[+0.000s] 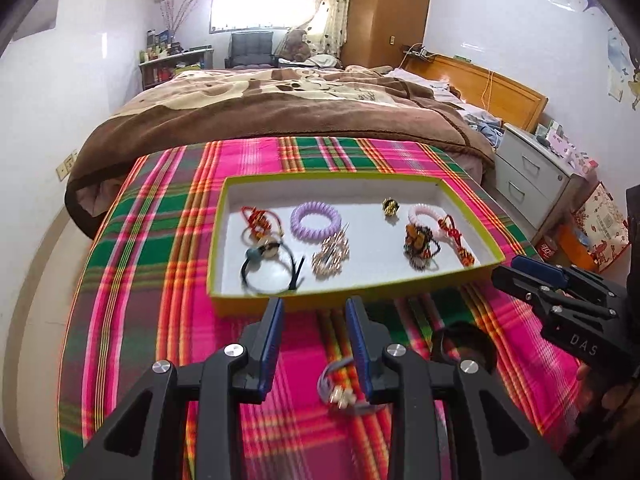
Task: Organize jewelry
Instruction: 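Grasp the black band bracelet with the right tool while the left tool grasps the grey flower cord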
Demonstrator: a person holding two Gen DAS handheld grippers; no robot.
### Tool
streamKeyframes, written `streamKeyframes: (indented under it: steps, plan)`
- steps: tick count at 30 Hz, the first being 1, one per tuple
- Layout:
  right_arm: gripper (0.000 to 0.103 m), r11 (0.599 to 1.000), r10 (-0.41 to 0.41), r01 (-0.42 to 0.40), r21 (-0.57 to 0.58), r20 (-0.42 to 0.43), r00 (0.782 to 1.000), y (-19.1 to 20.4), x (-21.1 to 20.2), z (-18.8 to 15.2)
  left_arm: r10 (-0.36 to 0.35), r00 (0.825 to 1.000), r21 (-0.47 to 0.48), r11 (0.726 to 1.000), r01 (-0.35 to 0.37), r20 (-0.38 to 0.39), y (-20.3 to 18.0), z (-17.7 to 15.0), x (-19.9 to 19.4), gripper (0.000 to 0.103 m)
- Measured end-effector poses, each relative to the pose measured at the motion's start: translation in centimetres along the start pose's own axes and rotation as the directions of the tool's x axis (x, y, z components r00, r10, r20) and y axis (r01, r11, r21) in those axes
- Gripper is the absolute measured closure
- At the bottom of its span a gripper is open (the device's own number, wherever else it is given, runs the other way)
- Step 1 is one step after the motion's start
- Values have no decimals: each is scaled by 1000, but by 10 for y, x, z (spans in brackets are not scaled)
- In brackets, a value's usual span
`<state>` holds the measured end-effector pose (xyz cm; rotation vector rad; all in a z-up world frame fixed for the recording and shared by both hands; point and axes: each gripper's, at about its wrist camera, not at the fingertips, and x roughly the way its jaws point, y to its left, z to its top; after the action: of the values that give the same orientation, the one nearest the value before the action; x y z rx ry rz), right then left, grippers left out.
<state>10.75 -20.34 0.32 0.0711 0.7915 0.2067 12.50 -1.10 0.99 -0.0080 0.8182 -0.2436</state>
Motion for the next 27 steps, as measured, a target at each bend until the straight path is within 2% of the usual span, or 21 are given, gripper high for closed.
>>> streamKeyframes:
  steps: [3, 5, 8, 13, 19, 21, 22, 23, 27]
  plan:
    - [61, 999, 34, -34, -7, -4, 999, 1, -5, -9, 28, 1000, 9, 1000, -28, -9, 4, -11, -4, 71]
    - [54, 998, 54, -54, -7, -13, 998, 1, -6, -14, 40, 999, -3, 999, -40, -13, 9, -20, -7, 71]
    - [52, 997, 73, -73, -7, -26, 997, 1, -6, -24, -7, 1000, -42, 999, 6, -18, 19, -33, -10, 71]
    - [52, 994, 86, -92, -58, -98, 991, 8, 4, -40, -25, 999, -74, 997, 22, -35, 28, -47, -9, 63]
    - [52, 995, 49, -61, -79, -148, 988, 15, 19, -45, -55, 996, -91, 995, 49, -72, 29, -56, 2, 63]
    - [58, 995, 33, -46, -85, -150, 988, 16, 20, -46, -72, 994, -91, 994, 64, -80, 27, -56, 4, 63]
    - [68, 995, 33, -46, -86, -151, 988, 16, 21, -46, -72, 994, -88, 994, 64, -84, 26, -56, 6, 63]
    - [73, 995, 31, -44, -85, -152, 988, 15, 22, -46, -75, 993, -85, 994, 68, -86, 24, -55, 7, 63]
    - [82, 995, 36, -49, -85, -147, 988, 15, 22, -46, -105, 990, -89, 991, 97, -94, 18, -54, 11, 63]
